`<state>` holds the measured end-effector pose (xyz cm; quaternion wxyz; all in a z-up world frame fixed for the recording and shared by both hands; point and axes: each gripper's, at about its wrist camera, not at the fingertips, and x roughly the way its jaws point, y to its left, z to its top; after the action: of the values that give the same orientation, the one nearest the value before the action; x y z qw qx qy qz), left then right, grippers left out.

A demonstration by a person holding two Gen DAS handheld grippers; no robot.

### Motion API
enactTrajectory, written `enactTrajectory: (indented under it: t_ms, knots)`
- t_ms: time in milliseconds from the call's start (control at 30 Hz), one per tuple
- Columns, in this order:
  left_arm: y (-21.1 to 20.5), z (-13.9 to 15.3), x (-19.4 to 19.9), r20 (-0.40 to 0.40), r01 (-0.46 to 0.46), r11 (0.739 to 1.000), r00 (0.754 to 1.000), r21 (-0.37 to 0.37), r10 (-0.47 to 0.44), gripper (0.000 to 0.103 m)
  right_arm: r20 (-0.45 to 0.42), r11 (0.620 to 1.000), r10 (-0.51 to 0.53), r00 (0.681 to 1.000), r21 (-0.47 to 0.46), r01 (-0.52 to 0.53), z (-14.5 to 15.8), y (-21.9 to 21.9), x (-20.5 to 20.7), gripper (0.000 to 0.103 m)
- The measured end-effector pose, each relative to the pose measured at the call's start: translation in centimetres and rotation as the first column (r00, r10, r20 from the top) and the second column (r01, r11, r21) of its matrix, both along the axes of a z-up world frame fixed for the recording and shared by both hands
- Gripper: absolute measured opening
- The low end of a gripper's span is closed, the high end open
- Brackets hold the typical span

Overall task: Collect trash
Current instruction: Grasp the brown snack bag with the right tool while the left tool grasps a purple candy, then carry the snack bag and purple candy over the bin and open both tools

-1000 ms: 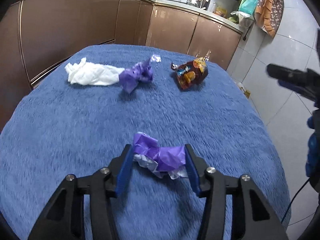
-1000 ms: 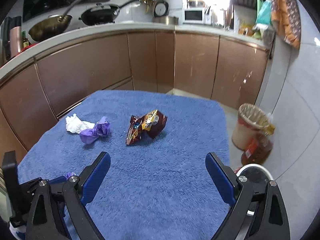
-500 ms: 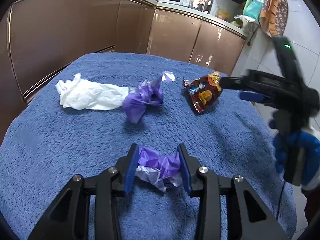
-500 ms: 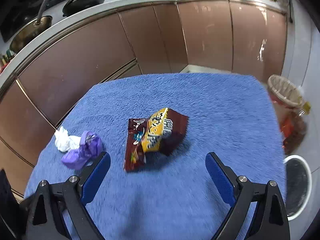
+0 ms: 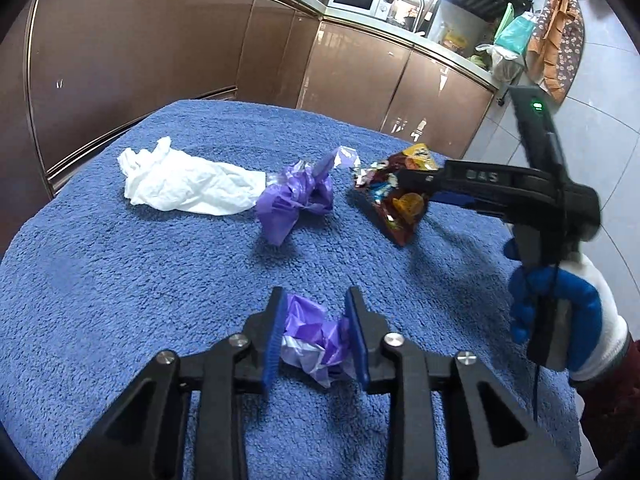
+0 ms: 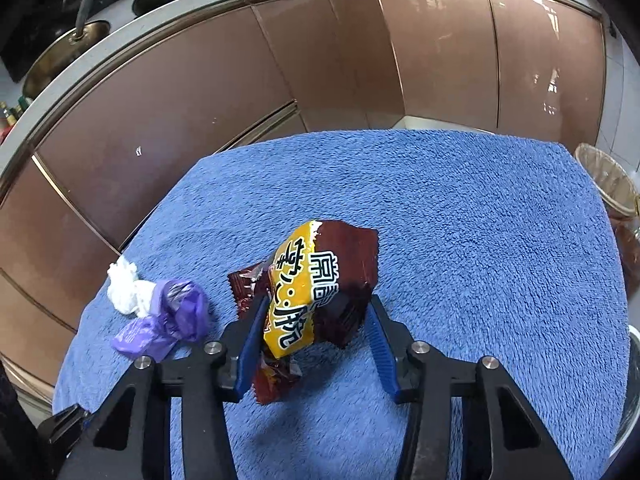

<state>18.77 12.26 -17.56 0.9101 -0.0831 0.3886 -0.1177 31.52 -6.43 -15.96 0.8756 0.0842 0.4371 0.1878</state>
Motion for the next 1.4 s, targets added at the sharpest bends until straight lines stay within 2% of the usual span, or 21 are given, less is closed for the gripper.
enactTrajectory:
  t_ms: [100, 167, 267, 633, 867, 967, 1033, 1067, 1100, 1333, 1400]
  knots:
    - [0.4, 0.1, -0.4, -0.002, -0.013, 1.000, 1.000, -0.019, 0.013, 0.021, 0.014, 1.000, 0.010, 1.000, 0.006, -0.010, 0.9, -0.1, -1.1, 0.042]
    - [0.8, 0.4, -1.1, -0.016, -0.010, 0.998, 1.000, -0.066, 0.009, 0.009, 0.029, 1.000, 0.015, 0.999, 0.012, -0.015, 1.8, -0.5, -2.2, 0.039]
    - [0.5, 1.0, -2.2, -0.015, -0.015, 0.998, 1.000, -0.061, 0.014, 0.004, 0.058, 1.000, 0.026, 0.998, 0.016, -0.027, 3.4, -1.1, -4.5, 0.039]
    - [-0.1, 5.9, -7.6, 0.063, -0.005, 0.999, 0.998, -0.045, 0.008, 0.000, 0.175, 0.999, 0.035, 0.984, 0.004, -0.036, 7.9, -2.8, -13.4, 0.039]
    - [0.6, 8.0, -9.3, 0.092, -0.035, 0.999, 0.995, -0.031, 0.038, 0.000, 0.247, 1.000, 0.008, 0.969, 0.018, -0.013, 10.5, -4.5, -17.7, 0.039]
    - [1.0, 7.5, -9.3, 0.064, -0.046, 0.998, 0.997, -0.032, 0.048, 0.007, 0.263, 1.000, -0.008, 0.965, 0.029, 0.000, 11.1, -5.3, -18.7, 0.039]
    - [0.8, 6.6, -9.1, 0.046, -0.056, 0.998, 0.997, -0.012, 0.057, 0.028, 0.265, 0.999, -0.019, 0.964, 0.042, 0.009, 11.1, -5.8, -18.9, 0.039]
    - [0.8, 6.2, -9.1, 0.040, -0.060, 0.998, 0.997, -0.009, 0.061, 0.052, 0.263, 0.999, -0.024, 0.964, 0.048, 0.011, 11.0, -6.1, -19.0, 0.039]
    - [0.6, 5.6, -8.8, 0.031, -0.068, 0.998, 0.997, -0.003, 0.069, 0.059, 0.260, 0.998, -0.031, 0.965, 0.056, 0.017, 10.9, -6.4, -19.0, 0.039]
    - [-1.1, 2.4, -5.8, -0.040, -0.084, 0.994, 0.995, 0.072, 0.087, 0.058, 0.240, 0.996, -0.060, 0.969, 0.074, 0.044, 10.1, -7.9, -19.2, 0.039]
    - [-1.4, 1.5, -4.8, -0.059, -0.090, 0.992, 0.994, 0.090, 0.095, 0.051, 0.234, 0.995, -0.072, 0.970, 0.079, 0.055, 9.9, -8.5, -19.2, 0.039]
